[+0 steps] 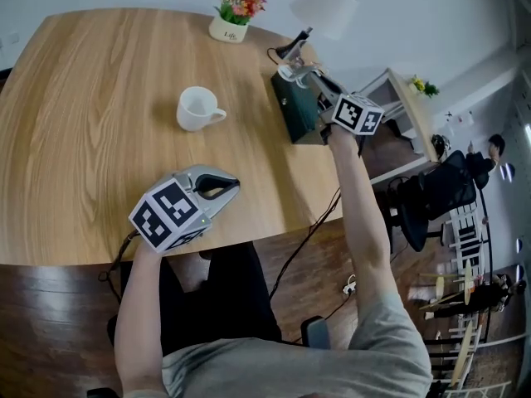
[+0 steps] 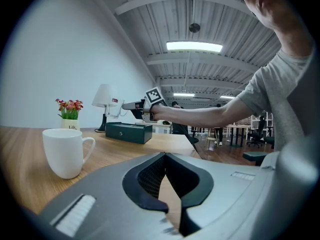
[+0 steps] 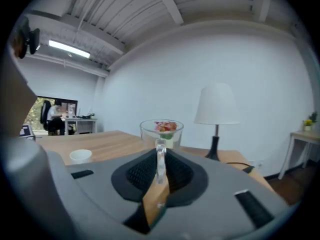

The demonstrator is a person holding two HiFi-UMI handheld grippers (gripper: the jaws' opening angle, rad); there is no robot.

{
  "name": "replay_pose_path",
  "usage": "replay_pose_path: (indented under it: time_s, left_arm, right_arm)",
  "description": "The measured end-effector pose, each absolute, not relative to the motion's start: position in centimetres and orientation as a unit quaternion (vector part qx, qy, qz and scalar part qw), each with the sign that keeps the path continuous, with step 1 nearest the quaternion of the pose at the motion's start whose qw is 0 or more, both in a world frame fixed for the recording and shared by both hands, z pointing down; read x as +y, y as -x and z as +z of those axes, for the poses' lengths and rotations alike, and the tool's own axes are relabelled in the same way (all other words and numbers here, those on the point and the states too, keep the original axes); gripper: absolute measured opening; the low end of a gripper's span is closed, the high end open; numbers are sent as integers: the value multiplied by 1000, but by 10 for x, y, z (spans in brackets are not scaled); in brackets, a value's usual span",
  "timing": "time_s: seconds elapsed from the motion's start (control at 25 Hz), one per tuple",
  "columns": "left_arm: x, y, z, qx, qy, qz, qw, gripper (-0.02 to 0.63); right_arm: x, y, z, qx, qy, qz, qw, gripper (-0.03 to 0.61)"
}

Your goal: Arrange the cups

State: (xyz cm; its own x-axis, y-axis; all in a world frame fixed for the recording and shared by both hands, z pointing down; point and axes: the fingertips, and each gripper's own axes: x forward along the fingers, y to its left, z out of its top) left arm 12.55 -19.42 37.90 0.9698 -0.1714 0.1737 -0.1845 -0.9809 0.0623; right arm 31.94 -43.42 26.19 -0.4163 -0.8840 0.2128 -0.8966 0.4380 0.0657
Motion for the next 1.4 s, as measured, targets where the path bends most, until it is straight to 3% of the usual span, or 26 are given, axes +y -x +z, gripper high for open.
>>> replay_pose_path:
  time_s: [0.28,0.52,0.88,1.4]
  left_arm:
    - [-193,-124,379,-89,-992,84,38,9]
    - [-194,-126,378,-90,-992,83,39,9]
    - [-195,-125,379,-90,-992,84,39,9]
    - [-195,-125,379,-89,-992,83,39,9]
  right_arm:
    - [-463,-436,289,-759,-621,98,170,55]
    - [-467,-440,298,-756,-621,105,177,55]
    - [-457,-454,302,-723,-641,49,254,78]
    - [-457,-447,304,-757,-596,23,265,81]
